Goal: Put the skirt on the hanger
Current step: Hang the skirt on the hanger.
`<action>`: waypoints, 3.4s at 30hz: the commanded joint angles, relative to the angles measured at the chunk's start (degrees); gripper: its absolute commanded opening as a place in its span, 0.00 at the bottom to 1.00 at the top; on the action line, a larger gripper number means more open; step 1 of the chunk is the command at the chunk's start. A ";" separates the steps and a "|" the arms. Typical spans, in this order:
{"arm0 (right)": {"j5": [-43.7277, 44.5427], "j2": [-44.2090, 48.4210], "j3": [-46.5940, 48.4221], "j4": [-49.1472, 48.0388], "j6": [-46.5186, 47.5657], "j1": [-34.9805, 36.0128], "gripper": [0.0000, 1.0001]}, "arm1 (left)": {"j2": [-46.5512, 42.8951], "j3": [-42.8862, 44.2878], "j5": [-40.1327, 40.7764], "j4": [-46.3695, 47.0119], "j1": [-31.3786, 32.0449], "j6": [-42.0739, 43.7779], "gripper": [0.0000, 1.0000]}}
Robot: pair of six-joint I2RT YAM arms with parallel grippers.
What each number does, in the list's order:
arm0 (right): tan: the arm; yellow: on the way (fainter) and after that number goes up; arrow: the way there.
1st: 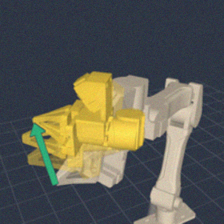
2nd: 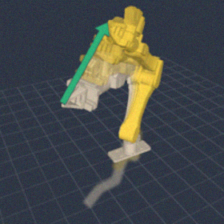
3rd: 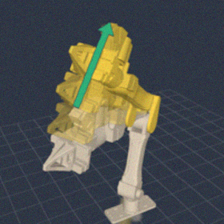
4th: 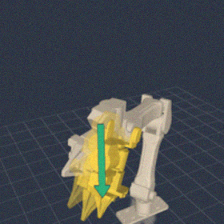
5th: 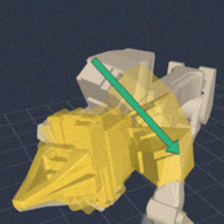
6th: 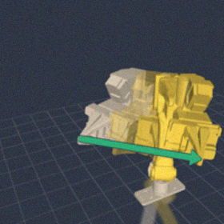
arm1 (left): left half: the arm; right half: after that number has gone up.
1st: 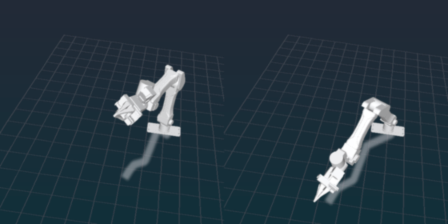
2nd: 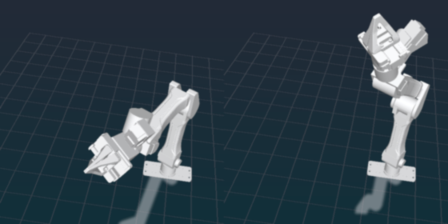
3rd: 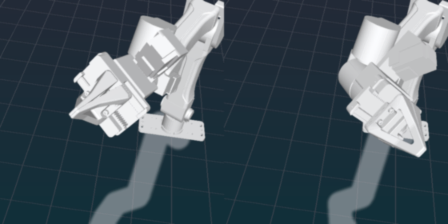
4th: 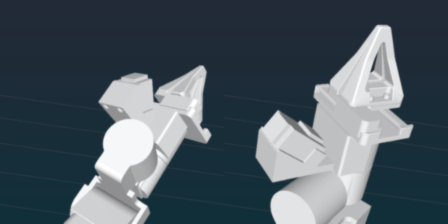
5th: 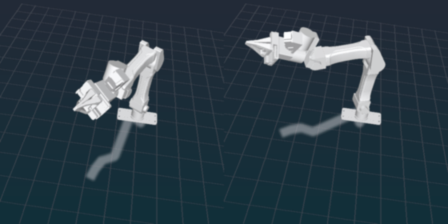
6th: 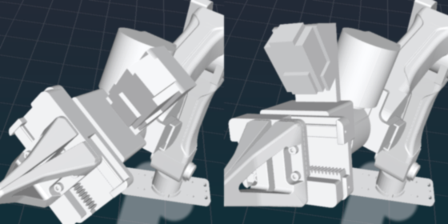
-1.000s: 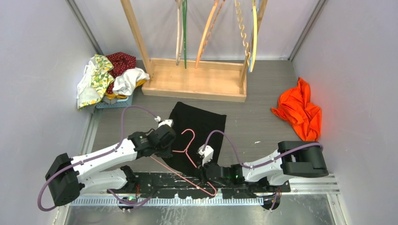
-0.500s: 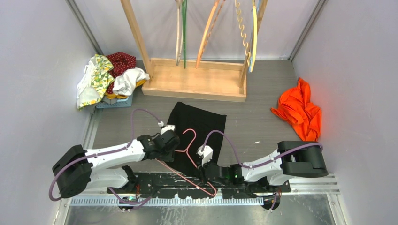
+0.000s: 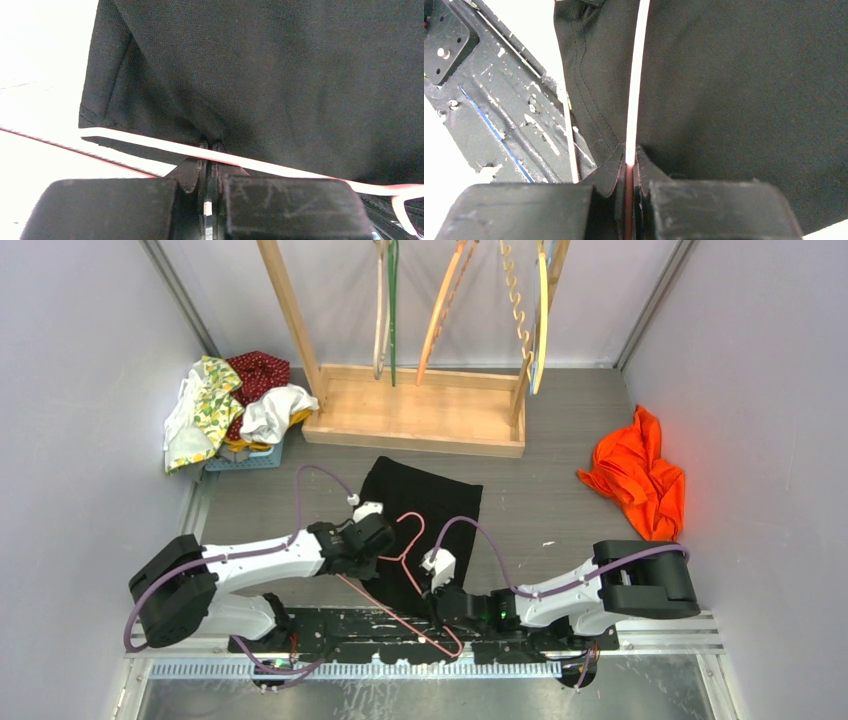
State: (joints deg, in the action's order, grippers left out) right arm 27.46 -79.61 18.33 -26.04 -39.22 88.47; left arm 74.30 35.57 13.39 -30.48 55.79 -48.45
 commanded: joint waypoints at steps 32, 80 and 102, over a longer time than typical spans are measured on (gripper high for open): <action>9.78 6.15 6.02 14.16 7.66 -5.38 0.01 | -17.55 7.52 2.64 -14.60 -2.36 3.35 0.00; -0.92 9.96 19.19 23.12 30.42 -23.43 0.01 | -17.78 3.45 6.11 -17.03 -11.59 4.23 0.00; -1.80 27.75 16.45 13.87 36.21 -23.43 0.01 | -20.43 15.42 5.83 -16.06 -11.65 7.70 0.19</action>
State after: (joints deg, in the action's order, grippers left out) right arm 25.28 -55.90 34.04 -7.27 -4.36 65.12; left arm 55.92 47.00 18.44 -47.92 44.49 -41.93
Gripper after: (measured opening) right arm 0.108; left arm 0.179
